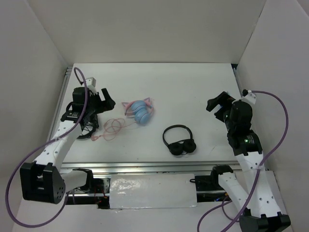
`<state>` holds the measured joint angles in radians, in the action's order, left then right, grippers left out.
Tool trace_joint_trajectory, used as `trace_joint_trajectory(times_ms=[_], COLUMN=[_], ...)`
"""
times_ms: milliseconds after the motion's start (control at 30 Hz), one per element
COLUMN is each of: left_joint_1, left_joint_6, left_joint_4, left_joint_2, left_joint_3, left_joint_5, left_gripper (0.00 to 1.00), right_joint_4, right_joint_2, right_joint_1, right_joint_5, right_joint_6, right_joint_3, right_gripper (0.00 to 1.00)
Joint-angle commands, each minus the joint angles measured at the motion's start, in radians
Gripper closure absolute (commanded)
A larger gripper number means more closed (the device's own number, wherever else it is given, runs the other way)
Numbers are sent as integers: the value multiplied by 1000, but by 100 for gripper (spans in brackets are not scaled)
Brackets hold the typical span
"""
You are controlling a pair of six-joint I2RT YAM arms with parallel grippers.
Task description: Wrap the headphones
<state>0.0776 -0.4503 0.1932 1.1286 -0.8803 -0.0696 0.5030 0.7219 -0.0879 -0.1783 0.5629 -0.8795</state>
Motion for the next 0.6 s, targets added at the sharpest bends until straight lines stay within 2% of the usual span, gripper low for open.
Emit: trace_joint_trajectory(times_ms=[0, 100, 200, 333, 400, 567], left_joint_1=[31, 85, 160, 183, 195, 217], left_joint_6=[25, 28, 35, 19, 13, -5], left_joint_4=[-34, -52, -34, -2, -14, -3], left_joint_2=[83, 170, 264, 362, 405, 520], left_joint_3=[-51, -75, -129, -193, -197, -243], left_joint_5=[-82, -85, -29, 62, 63, 212], left_gripper=[1, 1, 1, 1, 2, 12], right_joint_4=[-87, -110, -112, -52, -38, -86], right_joint_2=[-30, -47, -41, -10, -10, -45], right_joint_1=[-9, -10, -10, -13, -12, -13], right_joint_5=[23, 17, 2, -65, -90, -52], right_joint_6=[-26, -14, -29, -1, 0, -14], right_joint_3=[25, 46, 54, 10, 2, 28], right_gripper=[0, 0, 0, 0, 0, 0])
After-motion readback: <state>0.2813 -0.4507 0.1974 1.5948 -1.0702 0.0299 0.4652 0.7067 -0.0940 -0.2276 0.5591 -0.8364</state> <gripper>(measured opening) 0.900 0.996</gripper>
